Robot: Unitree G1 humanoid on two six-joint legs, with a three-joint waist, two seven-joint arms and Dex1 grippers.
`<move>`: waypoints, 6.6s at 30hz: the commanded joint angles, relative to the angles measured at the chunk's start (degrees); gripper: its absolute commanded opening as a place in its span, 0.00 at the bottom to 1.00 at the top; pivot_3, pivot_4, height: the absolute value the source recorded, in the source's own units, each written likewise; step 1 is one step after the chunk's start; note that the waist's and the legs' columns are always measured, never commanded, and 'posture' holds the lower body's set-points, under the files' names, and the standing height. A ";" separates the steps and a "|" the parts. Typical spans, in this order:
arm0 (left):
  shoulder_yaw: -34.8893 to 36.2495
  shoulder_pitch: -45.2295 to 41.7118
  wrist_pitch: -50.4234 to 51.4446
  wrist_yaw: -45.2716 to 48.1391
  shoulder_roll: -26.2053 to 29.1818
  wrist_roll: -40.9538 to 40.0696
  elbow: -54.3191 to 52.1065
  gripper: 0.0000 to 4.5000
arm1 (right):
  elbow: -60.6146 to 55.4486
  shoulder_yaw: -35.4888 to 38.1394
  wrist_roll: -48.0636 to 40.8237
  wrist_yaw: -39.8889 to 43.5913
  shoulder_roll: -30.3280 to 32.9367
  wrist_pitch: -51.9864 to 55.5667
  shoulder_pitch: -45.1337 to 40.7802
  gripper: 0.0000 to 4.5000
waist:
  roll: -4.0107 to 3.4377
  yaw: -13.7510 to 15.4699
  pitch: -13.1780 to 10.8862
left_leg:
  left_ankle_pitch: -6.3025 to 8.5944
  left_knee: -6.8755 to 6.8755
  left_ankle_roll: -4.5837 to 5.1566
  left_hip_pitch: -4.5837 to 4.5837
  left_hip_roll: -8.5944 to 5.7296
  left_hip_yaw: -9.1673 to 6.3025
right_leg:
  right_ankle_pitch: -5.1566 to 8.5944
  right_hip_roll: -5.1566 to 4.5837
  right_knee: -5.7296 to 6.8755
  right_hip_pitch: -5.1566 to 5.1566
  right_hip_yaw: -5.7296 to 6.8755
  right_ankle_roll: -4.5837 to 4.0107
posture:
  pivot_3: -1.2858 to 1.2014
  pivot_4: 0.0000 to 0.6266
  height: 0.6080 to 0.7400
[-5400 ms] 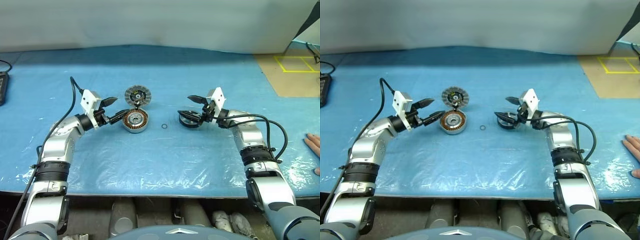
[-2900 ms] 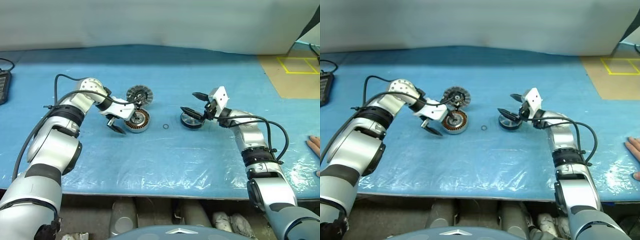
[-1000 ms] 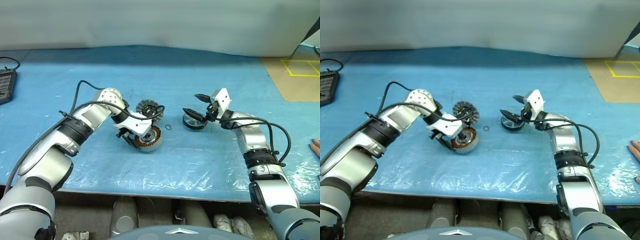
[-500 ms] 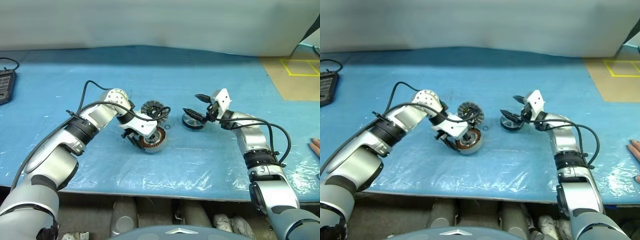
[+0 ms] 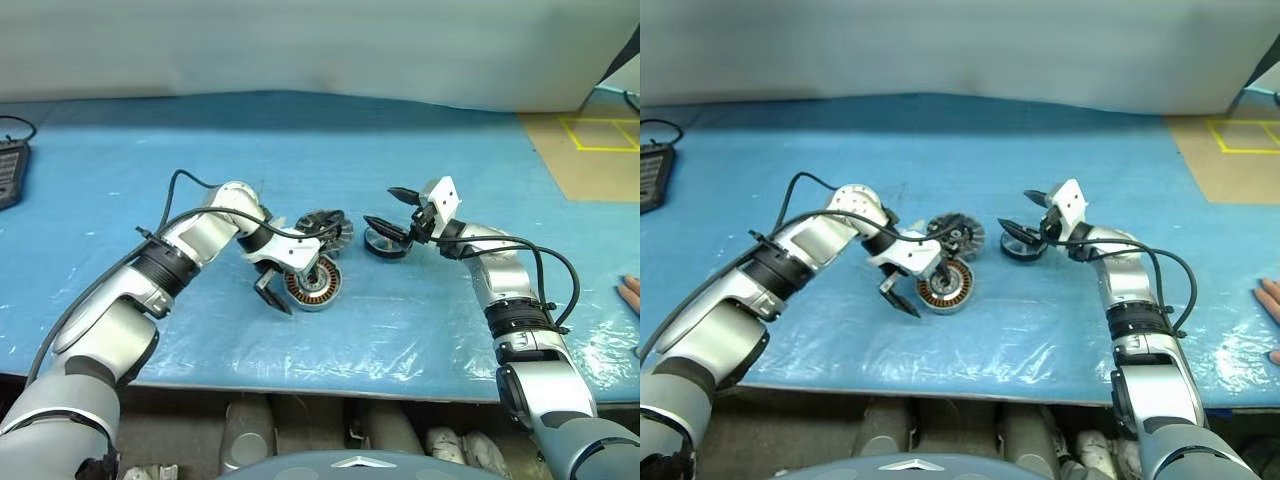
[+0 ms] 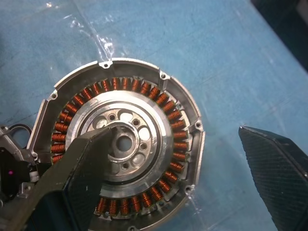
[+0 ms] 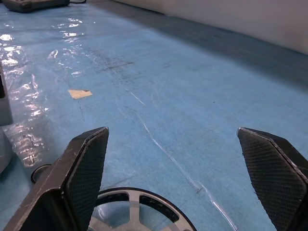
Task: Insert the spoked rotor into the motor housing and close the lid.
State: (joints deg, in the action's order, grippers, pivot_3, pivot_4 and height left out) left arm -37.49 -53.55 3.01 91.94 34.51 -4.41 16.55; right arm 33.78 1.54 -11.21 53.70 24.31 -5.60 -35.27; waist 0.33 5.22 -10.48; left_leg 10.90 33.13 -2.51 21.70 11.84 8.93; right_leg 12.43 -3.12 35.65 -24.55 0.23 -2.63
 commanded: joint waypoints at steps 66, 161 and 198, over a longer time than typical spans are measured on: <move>38.38 40.57 9.35 -28.77 -3.82 -21.52 -13.93 0.99 | -14.61 -9.65 -1.36 11.53 3.52 14.48 4.48 1.00 | 0.00 -1.28 0.00 | -0.02 0.10 0.12 0.03 0.00 0.01 | 0.01 0.00 -0.11 -0.02 -0.07 0.00 | 0.52 0.24 1.00; 38.77 42.29 -1.48 -26.49 -6.86 -19.30 -11.21 1.00 | -16.57 -9.30 -2.01 21.02 2.87 9.93 5.79 0.12 | 0.01 -1.32 0.01 | 0.13 0.07 0.25 -0.20 0.06 0.06 | 0.02 0.02 -0.04 0.12 -0.10 -0.01 | 0.52 0.24 1.00; 37.59 45.52 -10.32 -26.56 -6.99 -16.65 -9.42 1.00 | -8.34 -16.51 1.74 21.09 -7.68 6.15 0.36 0.12 | 0.01 -1.34 0.01 | 0.13 -0.01 0.21 -0.19 0.05 0.09 | 0.02 0.00 -0.11 0.12 -0.10 -0.01 | 0.52 0.24 1.00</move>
State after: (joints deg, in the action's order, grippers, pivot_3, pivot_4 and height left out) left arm -0.33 -7.97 -6.32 65.65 27.13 -21.08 7.87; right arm 26.22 -14.96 -9.12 74.85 17.03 1.52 -33.90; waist 0.34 3.88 -10.47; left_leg 11.03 33.11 -2.30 21.51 11.89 9.02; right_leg 12.45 -3.13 35.54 -24.43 0.13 -2.64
